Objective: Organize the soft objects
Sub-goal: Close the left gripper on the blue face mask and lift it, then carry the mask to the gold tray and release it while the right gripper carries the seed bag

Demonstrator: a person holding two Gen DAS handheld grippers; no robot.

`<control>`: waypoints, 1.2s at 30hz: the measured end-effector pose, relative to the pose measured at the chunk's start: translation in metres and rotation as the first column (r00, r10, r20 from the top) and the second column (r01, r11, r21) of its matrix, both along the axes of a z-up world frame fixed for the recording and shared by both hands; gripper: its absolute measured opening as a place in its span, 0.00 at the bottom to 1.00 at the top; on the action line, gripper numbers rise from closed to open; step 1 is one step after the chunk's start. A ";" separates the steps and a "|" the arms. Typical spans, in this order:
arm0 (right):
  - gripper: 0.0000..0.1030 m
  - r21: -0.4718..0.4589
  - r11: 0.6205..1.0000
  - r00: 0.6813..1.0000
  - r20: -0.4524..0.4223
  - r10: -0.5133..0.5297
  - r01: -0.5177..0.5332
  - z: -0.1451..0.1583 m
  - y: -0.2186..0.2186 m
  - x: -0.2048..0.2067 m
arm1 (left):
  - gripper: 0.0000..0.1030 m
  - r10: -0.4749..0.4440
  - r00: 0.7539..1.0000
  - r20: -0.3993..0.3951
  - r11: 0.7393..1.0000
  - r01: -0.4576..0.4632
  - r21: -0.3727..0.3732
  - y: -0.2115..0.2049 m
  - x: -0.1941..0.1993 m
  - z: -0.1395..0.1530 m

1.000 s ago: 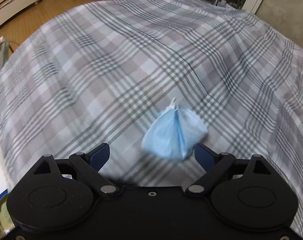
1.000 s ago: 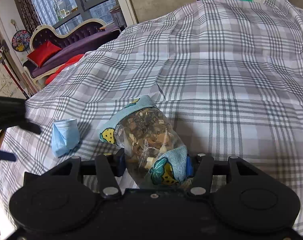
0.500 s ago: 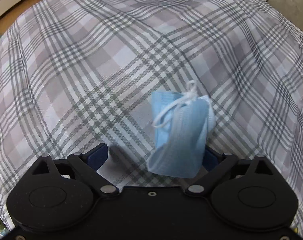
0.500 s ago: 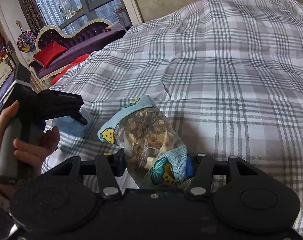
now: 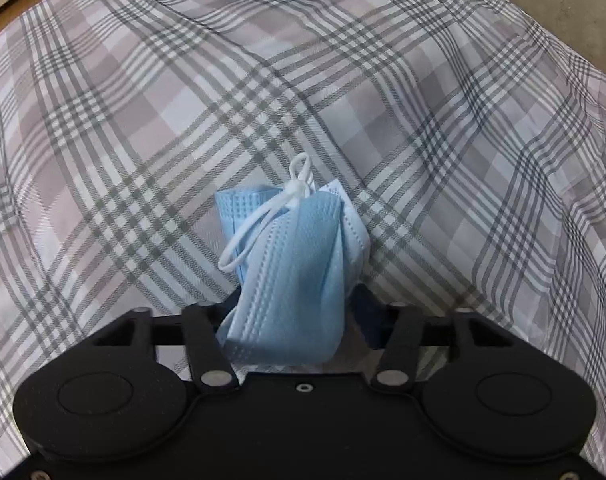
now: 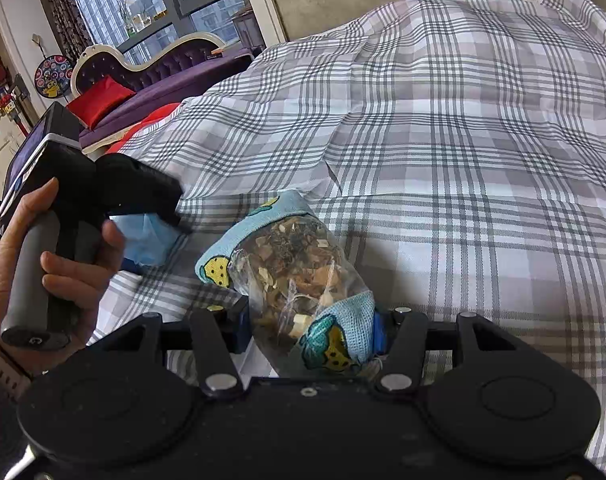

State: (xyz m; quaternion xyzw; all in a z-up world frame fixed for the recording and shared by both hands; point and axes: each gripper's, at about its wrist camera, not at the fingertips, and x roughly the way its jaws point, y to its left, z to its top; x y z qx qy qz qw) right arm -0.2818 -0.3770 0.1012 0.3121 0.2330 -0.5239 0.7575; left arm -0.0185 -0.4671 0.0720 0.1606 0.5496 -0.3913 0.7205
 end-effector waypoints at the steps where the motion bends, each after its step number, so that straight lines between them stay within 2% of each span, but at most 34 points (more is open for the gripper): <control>1: 0.51 -0.001 1.000 1.000 0.001 -0.001 0.001 0.000 0.000 0.000 | 0.44 -0.003 1.000 0.002 1.000 0.003 -0.003 0.002 -0.001 0.003; 6: 0.51 -0.007 1.000 1.000 -0.001 -0.002 0.002 0.000 0.001 0.000 | 0.44 0.011 1.000 -0.017 1.000 -0.012 -0.029 0.022 -0.001 0.026; 11: 0.51 0.001 1.000 1.000 -0.023 0.001 -0.001 0.000 0.004 0.003 | 0.45 -0.014 1.000 0.023 0.999 0.014 -0.036 0.043 -0.005 0.051; 15: 0.51 -0.022 1.000 1.000 -0.028 0.013 -0.013 0.004 0.010 0.003 | 0.78 0.022 0.996 0.089 0.999 -0.020 -0.026 0.046 -0.003 0.055; 22: 0.51 0.009 1.000 1.000 -0.010 0.014 -0.013 0.000 0.004 0.000 | 0.84 0.093 0.991 0.098 0.994 -0.097 0.042 0.036 0.009 0.029; 26: 0.51 0.020 1.000 1.000 -0.003 0.020 -0.020 -0.001 0.000 -0.001 | 0.84 0.124 0.988 0.092 0.986 -0.133 0.096 0.028 0.018 0.009; 27: 0.51 0.024 0.999 1.000 -0.003 0.021 -0.020 -0.002 -0.001 0.000 | 0.81 0.124 0.989 0.083 0.986 -0.132 0.101 0.027 0.019 0.005; 29: 0.51 0.030 0.999 1.000 0.001 0.021 -0.021 -0.003 -0.002 0.000 | 0.63 0.107 0.993 0.054 0.987 -0.113 0.117 0.025 0.021 -0.002; 30: 0.51 0.031 0.999 1.000 0.001 0.021 -0.021 -0.003 -0.003 0.000 | 0.51 0.101 0.994 0.040 0.987 -0.105 0.124 0.024 0.021 -0.004; 36: 0.51 0.019 1.000 1.000 -0.008 0.020 -0.020 -0.003 -0.002 0.000 | 0.47 0.085 0.996 0.016 0.992 -0.086 0.096 0.031 0.018 0.011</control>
